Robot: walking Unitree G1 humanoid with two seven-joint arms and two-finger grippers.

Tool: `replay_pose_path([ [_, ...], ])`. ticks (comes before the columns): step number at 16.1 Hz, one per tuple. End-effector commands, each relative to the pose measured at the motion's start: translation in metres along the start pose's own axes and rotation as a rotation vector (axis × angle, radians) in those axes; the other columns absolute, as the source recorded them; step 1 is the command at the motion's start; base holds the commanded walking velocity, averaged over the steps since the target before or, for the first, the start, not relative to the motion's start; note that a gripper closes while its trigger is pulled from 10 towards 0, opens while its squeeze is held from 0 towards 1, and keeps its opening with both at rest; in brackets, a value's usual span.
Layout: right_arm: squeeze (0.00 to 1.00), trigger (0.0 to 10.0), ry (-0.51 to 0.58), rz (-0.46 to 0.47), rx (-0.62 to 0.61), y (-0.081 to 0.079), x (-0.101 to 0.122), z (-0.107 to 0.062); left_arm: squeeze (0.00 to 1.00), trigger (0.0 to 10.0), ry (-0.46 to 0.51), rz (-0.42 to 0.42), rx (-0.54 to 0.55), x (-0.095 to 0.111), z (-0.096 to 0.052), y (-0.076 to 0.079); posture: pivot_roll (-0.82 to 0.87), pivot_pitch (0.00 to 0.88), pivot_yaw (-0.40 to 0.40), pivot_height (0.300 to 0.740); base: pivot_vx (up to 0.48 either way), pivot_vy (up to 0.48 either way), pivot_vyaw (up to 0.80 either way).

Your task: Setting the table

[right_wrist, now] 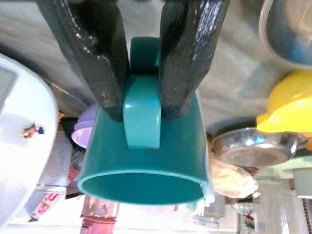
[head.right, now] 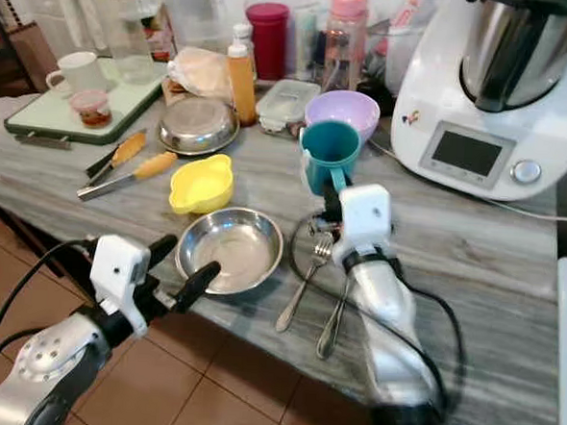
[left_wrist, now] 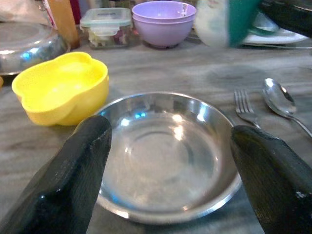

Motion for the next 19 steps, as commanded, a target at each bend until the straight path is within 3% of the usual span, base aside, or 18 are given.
replay_pose_path([
  [1,0.0,10.0,0.024,-0.003,0.003,0.003,0.012,-0.003,0.0,10.0,0.0,0.023,0.018,0.0,0.001,-0.005,-0.22,0.071,0.139,0.74,0.0,0.0,0.0],
  [5,0.0,10.0,-0.017,-0.001,-0.042,0.014,0.015,-0.028,0.0,10.0,0.019,0.026,0.081,0.002,-0.006,-0.015,-0.21,0.054,0.14,0.74,0.0,0.0,0.0],
  [7,0.0,10.0,-0.081,-0.037,-0.079,0.023,0.002,-0.051,0.0,10.0,0.029,0.024,0.116,0.002,-0.01,-0.019,-0.21,0.05,0.143,0.74,0.0,0.0,0.0],
  [9,0.0,10.0,-0.126,-0.042,-0.081,0.024,-0.008,-0.059,0.0,10.0,0.041,0.023,0.129,0.002,-0.01,-0.02,-0.21,0.056,0.147,0.74,0.0,0.0,0.0],
  [14,0.0,10.0,-0.071,-0.014,0.049,0.0,0.004,-0.028,0.0,10.0,0.083,0.019,0.165,0.009,-0.002,-0.023,-0.2,0.059,0.106,0.74,0.0,0.0,0.0],
  [19,0.0,10.0,-0.038,-0.009,0.098,-0.011,0.011,-0.003,0.0,10.0,0.126,-0.009,0.257,0.01,-0.009,-0.028,-0.16,0.06,0.054,0.74,0.0,0.0,0.0],
])
Point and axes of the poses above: a point about 5 cm out from each wrist's last joint towards the gripper, its own z axis pointing out of the wrist towards the gripper, its own x axis along the axis of the wrist's last joint, y = z × x, the point moved 3 cm from there along z, pointing out of the wrist towards the gripper, and after that the axes turned 10 degrees about -z, right-handed, at the moved point
